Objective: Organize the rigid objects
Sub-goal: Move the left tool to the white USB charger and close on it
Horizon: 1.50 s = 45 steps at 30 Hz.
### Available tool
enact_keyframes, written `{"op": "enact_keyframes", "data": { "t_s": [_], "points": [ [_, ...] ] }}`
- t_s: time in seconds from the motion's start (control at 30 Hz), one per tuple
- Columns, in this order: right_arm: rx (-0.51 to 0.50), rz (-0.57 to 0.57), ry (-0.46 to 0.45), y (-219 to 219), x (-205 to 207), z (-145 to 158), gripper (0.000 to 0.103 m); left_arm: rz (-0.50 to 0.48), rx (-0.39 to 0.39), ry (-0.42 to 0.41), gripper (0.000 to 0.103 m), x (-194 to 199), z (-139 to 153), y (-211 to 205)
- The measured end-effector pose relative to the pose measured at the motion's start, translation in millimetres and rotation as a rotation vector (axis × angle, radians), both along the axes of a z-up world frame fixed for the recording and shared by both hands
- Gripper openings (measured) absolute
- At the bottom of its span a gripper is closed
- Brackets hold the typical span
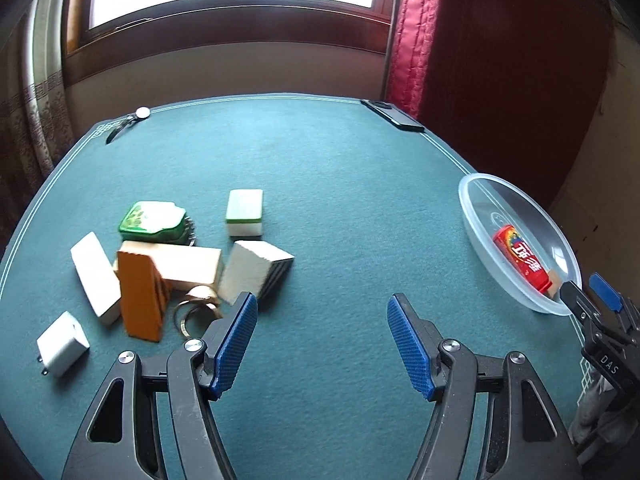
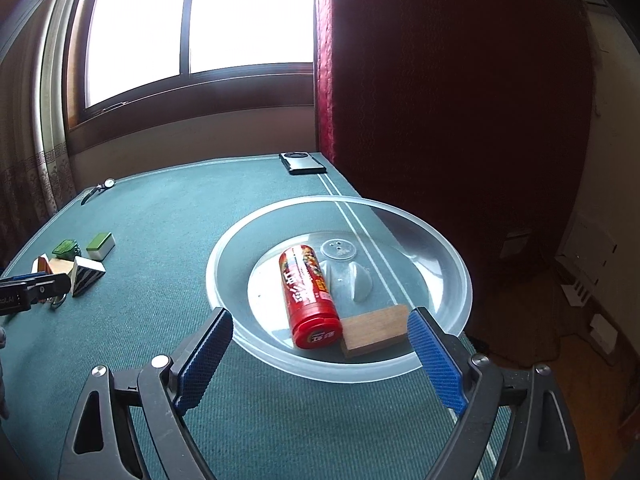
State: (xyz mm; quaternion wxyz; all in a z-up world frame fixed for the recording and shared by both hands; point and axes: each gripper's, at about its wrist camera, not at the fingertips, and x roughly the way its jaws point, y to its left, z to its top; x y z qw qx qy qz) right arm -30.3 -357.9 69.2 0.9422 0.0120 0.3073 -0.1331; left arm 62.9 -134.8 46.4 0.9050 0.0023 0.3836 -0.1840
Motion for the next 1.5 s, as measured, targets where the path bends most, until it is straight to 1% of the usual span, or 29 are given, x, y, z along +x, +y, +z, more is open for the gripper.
{"op": "enact_keyframes", "data": {
  "t_s": [0.2, 0.4, 0.53, 0.67, 0.87, 1.07, 1.23, 1.3, 1.47, 1.5],
  "points": [
    [0.000, 0.060, 0.019, 19.4, -1.2, -3.1, 0.093, 0.124, 0.003, -0.013, 0.069, -4.1, 3.2, 49.4],
    [0.014, 0.103, 0.043, 34.0, -1.3, -6.9, 0.093, 0.271, 0.043, -0.060, 0.073, -10.8, 7.2, 94.9],
    [0.014, 0.126, 0.052, 40.9, -2.9, -7.8, 0.093, 0.383, 0.040, -0.058, 0.073, -10.8, 4.9, 126.7],
    [0.017, 0.146, 0.059, 46.1, -4.7, -8.5, 0.093, 0.447, 0.039, -0.043, 0.073, -10.4, -2.4, 144.6],
    [0.025, 0.160, 0.071, 48.8, -3.3, -9.3, 0.093, 0.498, 0.055, -0.017, 0.074, -3.6, -14.0, 151.3],
    [0.035, 0.161, 0.080, 48.8, -2.4, -9.9, 0.093, 0.523, 0.054, 0.026, 0.074, 7.5, -25.4, 157.0],
    [0.035, 0.167, 0.086, 50.4, -1.2, -10.5, 0.093, 0.530, 0.051, 0.059, 0.074, 15.8, -33.8, 159.3],
    [0.036, 0.169, 0.089, 52.4, -1.0, -11.1, 0.093, 0.527, 0.059, 0.055, 0.074, 16.7, -34.1, 158.8],
    [0.035, 0.179, 0.098, 56.3, -0.8, -12.2, 0.093, 0.511, 0.044, 0.050, 0.074, 16.8, -33.2, 161.6],
    [0.035, 0.181, 0.100, 57.6, -0.9, -12.6, 0.093, 0.504, 0.045, 0.049, 0.073, 16.9, -33.2, 162.2]
  ]
}}
